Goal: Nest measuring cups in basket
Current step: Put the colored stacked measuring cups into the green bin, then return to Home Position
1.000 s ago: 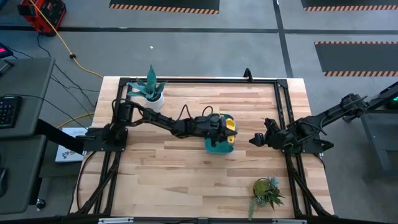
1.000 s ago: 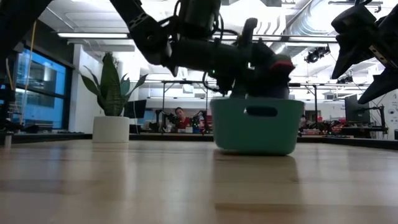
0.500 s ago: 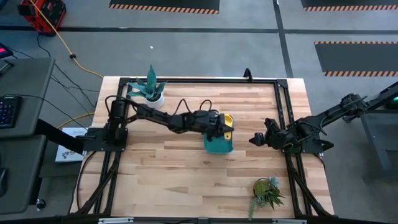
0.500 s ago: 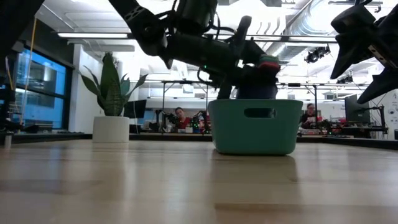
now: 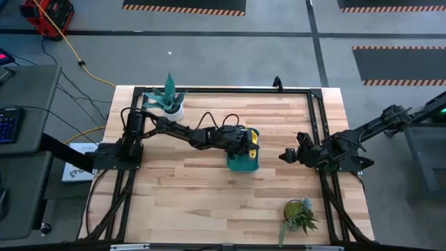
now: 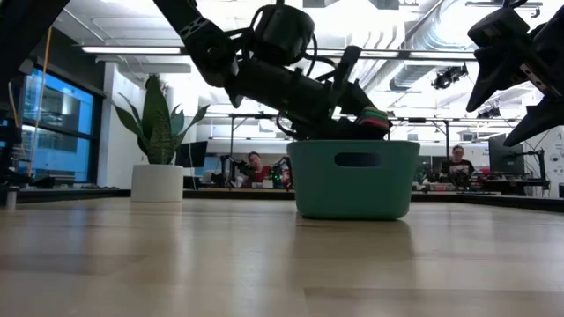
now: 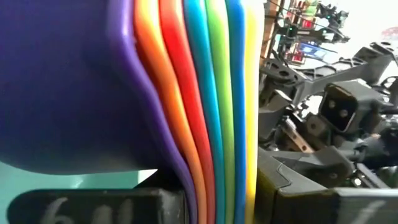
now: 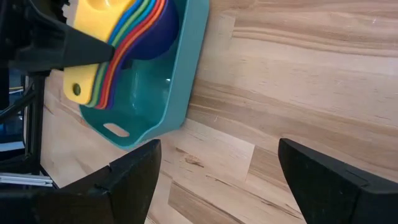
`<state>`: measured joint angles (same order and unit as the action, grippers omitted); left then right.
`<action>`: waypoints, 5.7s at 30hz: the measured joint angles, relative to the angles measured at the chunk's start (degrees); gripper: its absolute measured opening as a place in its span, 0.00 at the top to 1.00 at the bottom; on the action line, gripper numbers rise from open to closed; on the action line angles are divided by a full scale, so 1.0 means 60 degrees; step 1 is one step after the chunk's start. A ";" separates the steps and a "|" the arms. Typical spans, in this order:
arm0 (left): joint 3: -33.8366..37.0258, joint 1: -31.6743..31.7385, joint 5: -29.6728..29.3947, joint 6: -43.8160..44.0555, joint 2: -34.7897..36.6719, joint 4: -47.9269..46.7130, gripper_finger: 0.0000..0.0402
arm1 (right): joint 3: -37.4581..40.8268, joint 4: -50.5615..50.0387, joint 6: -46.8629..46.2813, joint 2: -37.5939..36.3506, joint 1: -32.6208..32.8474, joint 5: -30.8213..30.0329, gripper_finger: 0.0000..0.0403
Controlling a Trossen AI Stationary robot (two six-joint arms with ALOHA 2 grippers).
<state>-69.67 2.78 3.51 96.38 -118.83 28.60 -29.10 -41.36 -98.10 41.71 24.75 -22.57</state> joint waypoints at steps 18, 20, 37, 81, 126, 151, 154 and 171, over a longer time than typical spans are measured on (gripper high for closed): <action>-0.0004 0.0034 -0.0346 0.0328 0.0004 -0.0069 0.56 | 0.0000 0.0000 -0.0146 0.0000 0.0000 -0.0214 0.22; -0.0004 0.0034 -0.0340 0.0326 0.0004 -0.0070 0.54 | 0.0000 0.0000 -0.0146 0.0000 -0.0004 -0.0208 0.22; -0.0004 0.0019 0.0454 -0.0187 0.0007 -0.0084 0.51 | 0.0000 0.0004 -0.0150 0.0000 0.0000 -0.0001 0.22; 0.3851 -0.0095 -0.2804 -0.8556 0.8102 -0.1976 0.99 | -0.0176 0.3451 0.6140 0.2606 -0.7286 0.3375 0.97; 0.6513 -0.1169 -0.4116 -0.8346 0.8859 0.0368 1.00 | -0.0841 0.5064 0.2774 0.5584 -0.3563 0.3423 1.00; 0.6502 -0.0207 -0.2645 -1.2277 1.3263 -0.1280 1.00 | -0.0834 0.5500 0.8399 -0.0427 -0.3599 -0.0197 1.00; 0.6502 -0.0207 -0.2693 -1.2749 1.3756 -0.1632 1.00 | -0.0834 0.6638 0.9489 -0.0461 -0.3634 -0.0234 1.00; 0.6539 0.0183 -0.2149 -1.3026 1.7250 -0.6036 1.00 | -0.0834 0.7325 1.0684 -0.0219 -0.3654 0.0046 1.00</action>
<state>-30.43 3.88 -9.39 18.22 -15.33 -7.62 -34.11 2.58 -34.00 40.40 2.83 -22.29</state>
